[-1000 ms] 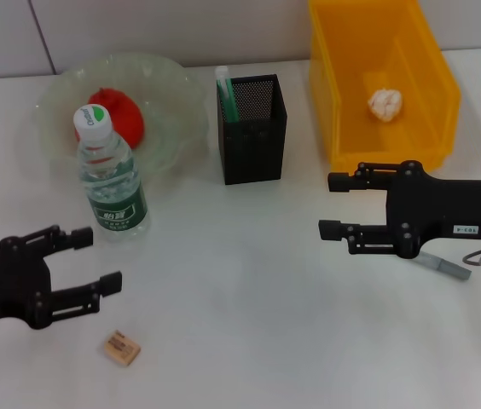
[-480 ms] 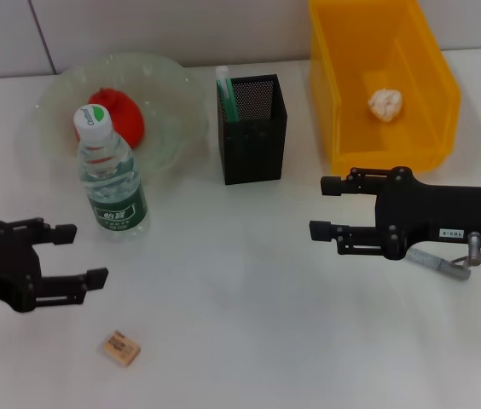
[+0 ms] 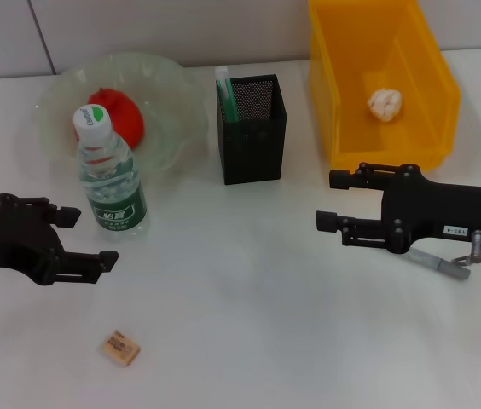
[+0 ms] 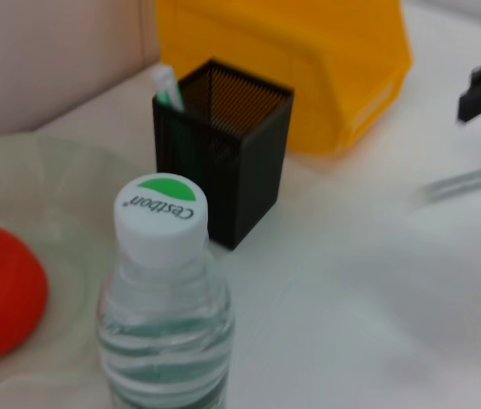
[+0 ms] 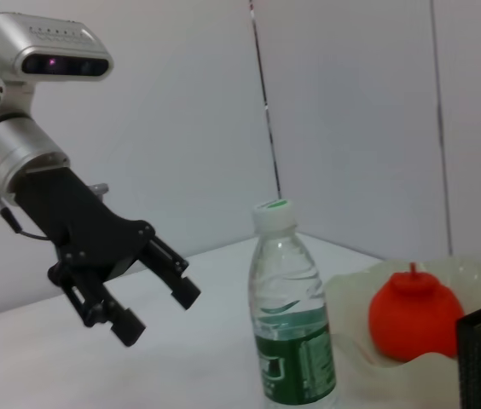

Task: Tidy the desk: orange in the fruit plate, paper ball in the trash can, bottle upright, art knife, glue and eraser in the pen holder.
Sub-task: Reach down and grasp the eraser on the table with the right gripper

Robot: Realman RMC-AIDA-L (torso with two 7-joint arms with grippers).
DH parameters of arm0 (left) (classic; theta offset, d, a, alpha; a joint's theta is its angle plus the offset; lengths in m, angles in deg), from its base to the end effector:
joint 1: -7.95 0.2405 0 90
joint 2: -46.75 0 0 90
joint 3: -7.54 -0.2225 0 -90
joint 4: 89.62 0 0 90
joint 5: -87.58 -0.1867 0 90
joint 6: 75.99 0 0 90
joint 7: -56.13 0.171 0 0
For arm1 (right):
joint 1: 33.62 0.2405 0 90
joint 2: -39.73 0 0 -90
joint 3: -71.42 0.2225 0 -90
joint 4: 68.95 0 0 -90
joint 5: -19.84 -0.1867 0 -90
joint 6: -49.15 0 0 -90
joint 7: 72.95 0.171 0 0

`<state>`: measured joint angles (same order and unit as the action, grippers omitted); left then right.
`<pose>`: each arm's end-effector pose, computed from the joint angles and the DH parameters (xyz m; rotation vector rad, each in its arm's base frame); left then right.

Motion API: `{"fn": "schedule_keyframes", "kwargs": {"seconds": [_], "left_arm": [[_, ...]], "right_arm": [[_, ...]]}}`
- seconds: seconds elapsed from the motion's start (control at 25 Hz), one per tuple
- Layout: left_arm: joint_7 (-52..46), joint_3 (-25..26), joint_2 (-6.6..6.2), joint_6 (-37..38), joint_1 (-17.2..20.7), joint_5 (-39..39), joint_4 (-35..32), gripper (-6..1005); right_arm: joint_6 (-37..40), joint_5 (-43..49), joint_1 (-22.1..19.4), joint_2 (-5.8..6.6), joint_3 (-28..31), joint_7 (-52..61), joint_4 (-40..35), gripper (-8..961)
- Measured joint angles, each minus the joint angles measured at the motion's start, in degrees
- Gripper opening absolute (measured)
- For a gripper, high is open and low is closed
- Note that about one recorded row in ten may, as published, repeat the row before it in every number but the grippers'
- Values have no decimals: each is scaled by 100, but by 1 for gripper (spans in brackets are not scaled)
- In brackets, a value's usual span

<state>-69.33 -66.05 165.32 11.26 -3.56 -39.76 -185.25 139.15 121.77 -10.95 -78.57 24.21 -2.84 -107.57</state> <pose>-0.1830 0.2762 0.0302 -2.6794 -0.6682 0.0251 0.2210 0.2862 0.0005 -2.6567 0.4714 0.7986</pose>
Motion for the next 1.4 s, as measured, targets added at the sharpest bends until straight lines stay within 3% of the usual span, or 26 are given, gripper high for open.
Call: {"fn": "schedule_keyframes", "kwargs": {"seconds": [0.28,0.44,0.48,0.76,1.4], "left_arm": [[-1726,-1066,6,-17,-27,-1312,-863,813],[-2170,-1464,7,6,-99,-1658,-967,812],[-2509,-1881,8,59,-181,-1980,-984,812],[-3389,-2971,26,386,-484,-3030,-937,813],[-3933,-3584,57,831,-854,-3011,-823,812]], "right_arm": [[5,-8,-7,-9,36,-41,75,694],[32,-53,-35,-25,34,-41,74,694],[34,-69,-45,-32,36,-42,72,694],[18,-77,-60,-55,38,-86,89,694],[-1,-80,21,-61,77,-197,301,694]]}}
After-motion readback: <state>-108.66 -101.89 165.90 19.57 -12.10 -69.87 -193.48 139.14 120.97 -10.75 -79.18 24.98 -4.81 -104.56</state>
